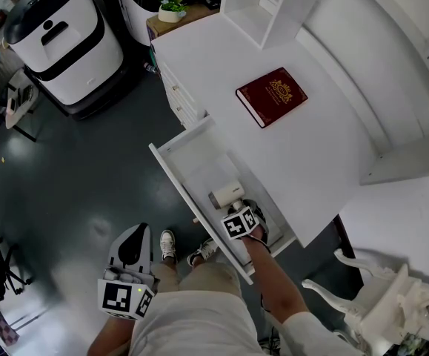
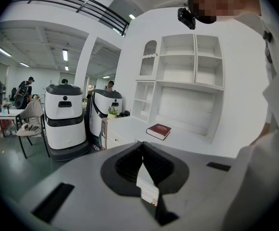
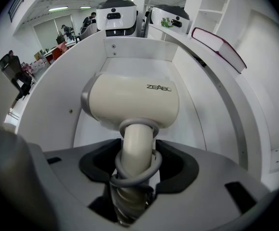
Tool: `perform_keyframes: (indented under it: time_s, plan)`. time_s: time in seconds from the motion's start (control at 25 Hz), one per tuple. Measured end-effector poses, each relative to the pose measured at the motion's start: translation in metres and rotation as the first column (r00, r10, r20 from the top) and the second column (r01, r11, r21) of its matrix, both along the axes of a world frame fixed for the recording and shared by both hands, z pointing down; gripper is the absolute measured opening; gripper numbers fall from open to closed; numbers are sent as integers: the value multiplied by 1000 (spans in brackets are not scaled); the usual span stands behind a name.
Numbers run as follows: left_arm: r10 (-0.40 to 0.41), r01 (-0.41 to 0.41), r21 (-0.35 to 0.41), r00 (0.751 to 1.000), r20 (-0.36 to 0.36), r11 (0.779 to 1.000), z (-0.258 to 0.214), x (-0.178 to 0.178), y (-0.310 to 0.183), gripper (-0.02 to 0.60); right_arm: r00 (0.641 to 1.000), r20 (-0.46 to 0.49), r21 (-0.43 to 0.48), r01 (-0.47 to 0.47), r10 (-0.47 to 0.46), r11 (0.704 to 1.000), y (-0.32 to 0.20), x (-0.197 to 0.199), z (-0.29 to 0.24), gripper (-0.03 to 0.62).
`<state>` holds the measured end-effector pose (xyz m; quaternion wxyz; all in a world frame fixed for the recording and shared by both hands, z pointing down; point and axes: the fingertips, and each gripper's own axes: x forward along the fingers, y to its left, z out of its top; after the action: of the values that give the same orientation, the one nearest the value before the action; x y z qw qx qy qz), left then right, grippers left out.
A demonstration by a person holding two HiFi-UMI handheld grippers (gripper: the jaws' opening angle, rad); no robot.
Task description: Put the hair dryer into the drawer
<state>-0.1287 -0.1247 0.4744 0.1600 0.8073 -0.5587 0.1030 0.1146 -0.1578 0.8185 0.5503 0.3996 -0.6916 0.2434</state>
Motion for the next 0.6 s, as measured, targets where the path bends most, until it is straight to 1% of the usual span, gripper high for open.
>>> perform_keyframes:
  time_s: [0.48, 0.6]
  plan:
    - [-1, 1, -2, 1000, -1, 1000, 0, 3, 3, 15, 999, -22, 35, 31, -30, 999, 1, 5, -2, 233]
    - [0, 0, -4, 1000, -2, 1000, 1, 3, 3, 15, 999, -22, 31, 32, -31, 999, 1, 5, -1, 233]
